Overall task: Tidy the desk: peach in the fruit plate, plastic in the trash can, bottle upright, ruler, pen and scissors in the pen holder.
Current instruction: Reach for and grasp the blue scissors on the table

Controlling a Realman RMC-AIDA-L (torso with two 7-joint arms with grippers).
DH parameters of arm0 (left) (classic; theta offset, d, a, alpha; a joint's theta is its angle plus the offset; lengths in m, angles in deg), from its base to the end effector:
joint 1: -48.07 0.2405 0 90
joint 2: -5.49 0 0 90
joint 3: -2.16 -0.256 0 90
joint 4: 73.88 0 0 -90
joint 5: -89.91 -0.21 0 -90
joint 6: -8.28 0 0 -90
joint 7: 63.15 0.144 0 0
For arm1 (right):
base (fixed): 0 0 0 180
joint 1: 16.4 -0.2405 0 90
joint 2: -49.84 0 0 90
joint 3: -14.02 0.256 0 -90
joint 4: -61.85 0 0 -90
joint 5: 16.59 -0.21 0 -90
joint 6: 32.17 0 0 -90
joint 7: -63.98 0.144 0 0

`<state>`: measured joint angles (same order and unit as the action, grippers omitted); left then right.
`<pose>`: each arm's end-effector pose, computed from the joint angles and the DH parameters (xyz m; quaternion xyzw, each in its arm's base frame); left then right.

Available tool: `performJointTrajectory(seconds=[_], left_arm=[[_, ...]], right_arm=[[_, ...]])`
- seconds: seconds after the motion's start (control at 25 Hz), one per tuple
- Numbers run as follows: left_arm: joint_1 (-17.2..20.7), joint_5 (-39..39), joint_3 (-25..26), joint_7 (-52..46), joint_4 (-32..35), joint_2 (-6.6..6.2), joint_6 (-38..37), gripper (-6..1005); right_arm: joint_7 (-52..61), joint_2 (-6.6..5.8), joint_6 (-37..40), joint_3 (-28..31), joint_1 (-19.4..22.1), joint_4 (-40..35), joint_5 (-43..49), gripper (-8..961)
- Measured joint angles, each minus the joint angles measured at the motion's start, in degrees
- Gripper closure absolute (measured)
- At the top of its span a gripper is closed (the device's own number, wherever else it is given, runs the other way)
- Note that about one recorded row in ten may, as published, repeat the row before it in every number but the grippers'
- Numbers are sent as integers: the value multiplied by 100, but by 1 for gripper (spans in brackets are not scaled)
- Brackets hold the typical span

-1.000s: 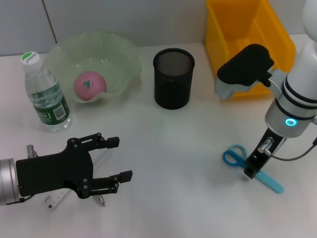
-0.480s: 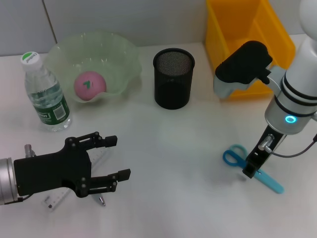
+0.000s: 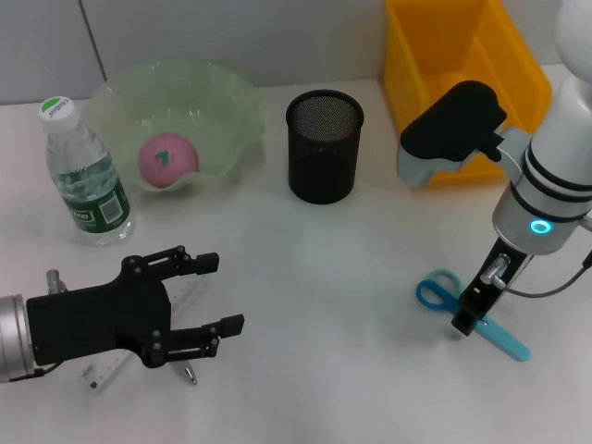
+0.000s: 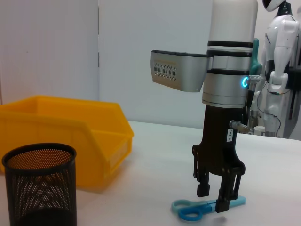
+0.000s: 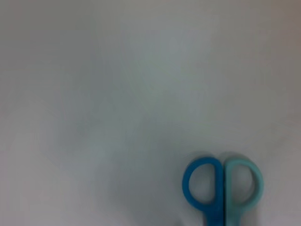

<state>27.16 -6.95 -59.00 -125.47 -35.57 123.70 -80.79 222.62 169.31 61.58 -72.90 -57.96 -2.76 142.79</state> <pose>-0.2650 0.2858 -0.0244 -0.9560 -0.0866 -0.2583 0.1087 0.2021 0.3477 -0.0257 -0.8473 0.3824 -0.3315 0.1610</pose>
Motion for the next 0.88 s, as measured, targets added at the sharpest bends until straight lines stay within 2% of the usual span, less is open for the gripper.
performJointTrajectory(seconds=[0.88], left_arm=[[2,0,-1,26,-25,0,13,196]], right_arm=[[-9,14,-117,-9,16,73,-22,482]])
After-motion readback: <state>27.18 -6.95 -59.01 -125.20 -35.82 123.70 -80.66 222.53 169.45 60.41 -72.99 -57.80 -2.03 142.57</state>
